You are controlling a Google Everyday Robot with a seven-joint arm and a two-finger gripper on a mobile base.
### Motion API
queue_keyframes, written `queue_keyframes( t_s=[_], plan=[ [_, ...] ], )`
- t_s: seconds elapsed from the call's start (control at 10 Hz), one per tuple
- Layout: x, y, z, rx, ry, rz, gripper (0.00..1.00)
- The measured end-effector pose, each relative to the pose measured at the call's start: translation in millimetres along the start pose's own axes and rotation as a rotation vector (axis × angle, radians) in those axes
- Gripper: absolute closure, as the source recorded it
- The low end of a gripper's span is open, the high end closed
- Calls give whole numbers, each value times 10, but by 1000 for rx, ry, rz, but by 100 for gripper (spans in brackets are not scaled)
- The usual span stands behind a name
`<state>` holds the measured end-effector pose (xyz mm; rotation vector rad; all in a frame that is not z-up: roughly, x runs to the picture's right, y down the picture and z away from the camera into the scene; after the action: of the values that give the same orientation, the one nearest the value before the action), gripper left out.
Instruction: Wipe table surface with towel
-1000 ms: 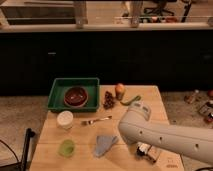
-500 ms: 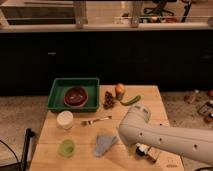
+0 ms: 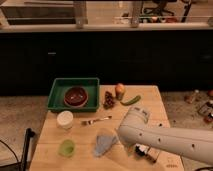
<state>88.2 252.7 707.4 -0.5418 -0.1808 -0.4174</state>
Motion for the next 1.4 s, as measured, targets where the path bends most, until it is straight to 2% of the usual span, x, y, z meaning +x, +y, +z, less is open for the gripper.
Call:
queue_keyframes(
  t_s=[1.4],
  plan=[
    [-166, -122, 320, 2, -53, -101, 20]
  ],
)
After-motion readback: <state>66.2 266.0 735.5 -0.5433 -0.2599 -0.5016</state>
